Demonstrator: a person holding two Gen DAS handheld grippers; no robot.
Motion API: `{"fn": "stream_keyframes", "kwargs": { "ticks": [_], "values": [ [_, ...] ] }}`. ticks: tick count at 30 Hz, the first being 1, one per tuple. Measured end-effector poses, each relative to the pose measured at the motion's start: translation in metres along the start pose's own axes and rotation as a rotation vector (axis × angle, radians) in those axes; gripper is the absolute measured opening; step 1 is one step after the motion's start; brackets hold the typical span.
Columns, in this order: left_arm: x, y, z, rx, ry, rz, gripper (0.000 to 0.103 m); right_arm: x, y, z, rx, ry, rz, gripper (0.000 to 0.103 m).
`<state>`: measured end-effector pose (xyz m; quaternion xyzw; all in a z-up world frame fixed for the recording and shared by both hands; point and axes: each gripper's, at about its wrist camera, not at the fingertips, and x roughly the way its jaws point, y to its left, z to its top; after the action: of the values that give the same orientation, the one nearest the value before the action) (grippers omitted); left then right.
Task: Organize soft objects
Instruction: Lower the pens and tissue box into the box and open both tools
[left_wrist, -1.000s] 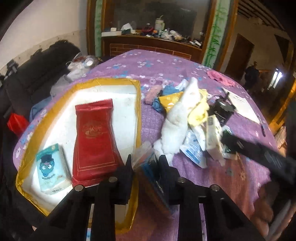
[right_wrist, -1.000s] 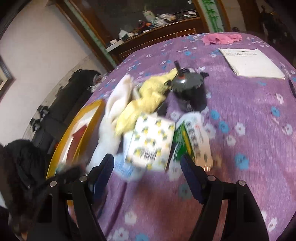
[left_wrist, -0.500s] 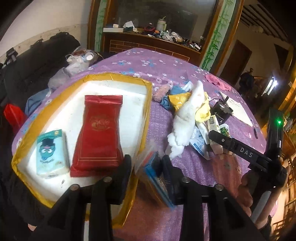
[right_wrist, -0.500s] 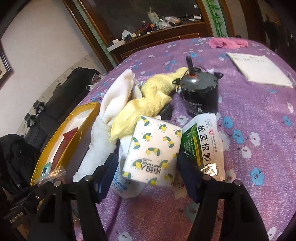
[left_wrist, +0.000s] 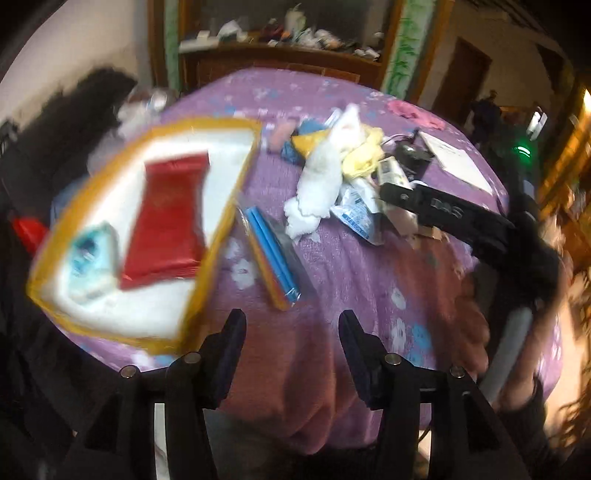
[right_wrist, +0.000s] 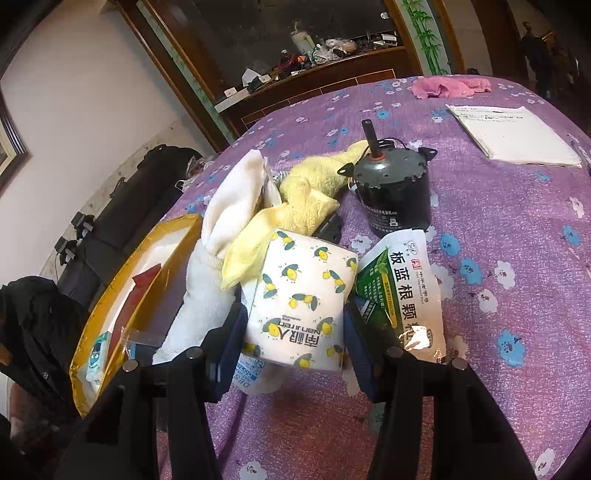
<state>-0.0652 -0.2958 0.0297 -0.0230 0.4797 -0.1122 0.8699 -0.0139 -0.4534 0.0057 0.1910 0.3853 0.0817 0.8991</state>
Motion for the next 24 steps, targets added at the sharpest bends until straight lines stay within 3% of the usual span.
{"fn": "stream_keyframes", "kwargs": {
  "ticks": [4, 5, 7, 13, 16, 20, 24],
  "values": [
    [0.031, 0.002, 0.023, -0.032, 0.006, 0.072, 0.052, 0.001, -0.001, 0.000, 0.005, 0.004, 0.007, 0.052],
    [0.037, 0.002, 0.026, -0.035, 0.015, 0.087, 0.031, 0.001, -0.001, 0.000, 0.004, 0.004, 0.007, 0.052],
    [0.040, -0.002, 0.028, -0.010, -0.002, 0.116, 0.029, 0.001, -0.002, 0.000, 0.002, 0.002, 0.008, 0.052],
    [0.008, 0.015, 0.012, -0.054, -0.045, -0.031, 0.024, -0.006, -0.006, -0.002, 0.012, -0.017, 0.027, 0.052],
    [-0.011, 0.033, 0.005, -0.102, -0.087, -0.098, 0.024, -0.010, -0.008, -0.009, 0.014, 0.033, -0.031, 0.050],
    [-0.026, 0.053, 0.008, -0.167, -0.113, -0.179, 0.024, -0.026, -0.002, -0.020, 0.018, 0.028, -0.071, 0.050],
    [-0.053, 0.080, 0.019, -0.227, -0.176, -0.246, 0.024, -0.047, 0.034, -0.013, -0.044, 0.007, -0.003, 0.050]
  ]
}}
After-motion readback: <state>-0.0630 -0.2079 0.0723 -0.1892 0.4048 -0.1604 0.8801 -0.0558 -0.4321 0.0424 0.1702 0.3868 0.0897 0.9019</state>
